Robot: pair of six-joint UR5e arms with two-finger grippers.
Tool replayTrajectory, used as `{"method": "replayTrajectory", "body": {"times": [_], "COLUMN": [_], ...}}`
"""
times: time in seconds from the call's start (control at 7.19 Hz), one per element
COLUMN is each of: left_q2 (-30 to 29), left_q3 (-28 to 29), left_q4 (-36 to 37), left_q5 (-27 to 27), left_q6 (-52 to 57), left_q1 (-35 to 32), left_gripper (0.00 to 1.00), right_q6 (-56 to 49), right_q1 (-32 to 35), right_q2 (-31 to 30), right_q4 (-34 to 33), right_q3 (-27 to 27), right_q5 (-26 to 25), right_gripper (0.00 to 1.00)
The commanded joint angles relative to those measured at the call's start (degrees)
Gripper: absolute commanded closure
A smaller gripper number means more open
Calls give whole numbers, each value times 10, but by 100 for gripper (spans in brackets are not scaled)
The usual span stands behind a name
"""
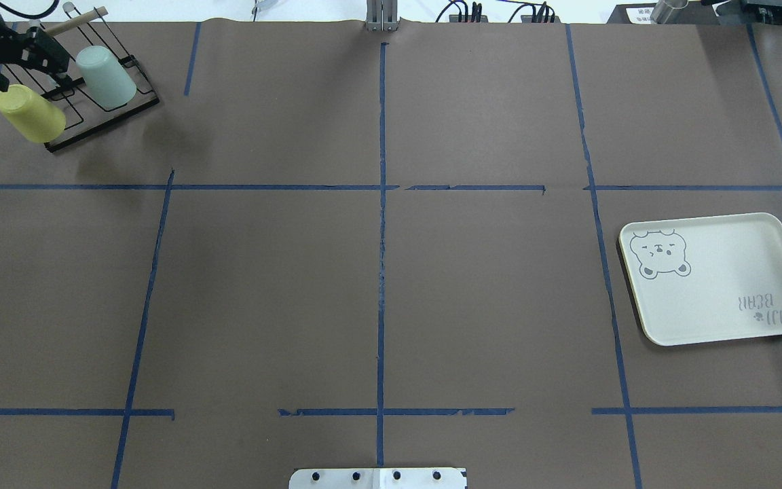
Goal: Left arm grabs green cup and hands to right arm on tray
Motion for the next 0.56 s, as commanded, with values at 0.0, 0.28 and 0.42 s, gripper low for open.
{"method": "replayTrajectory", "body": {"times": [0.0, 0.28, 0.42], "left_q2": [-74, -84, -93], "left_q3": [113, 176, 190], "left_q4": [-24, -88, -96], "left_q5": [6, 6, 6], "left_q6": [-44, -34, -39], "left_q1": [10, 10, 10], "left_gripper": [0, 0, 0], "right_q6": [1, 1, 1], "right_q1": [-4, -7, -9], "right_q2": [0, 0, 0], "right_q4": [0, 0, 0], "right_q3": [0, 0, -1], "right_q5": [0, 1, 1], "right_gripper": [0, 0, 0]}}
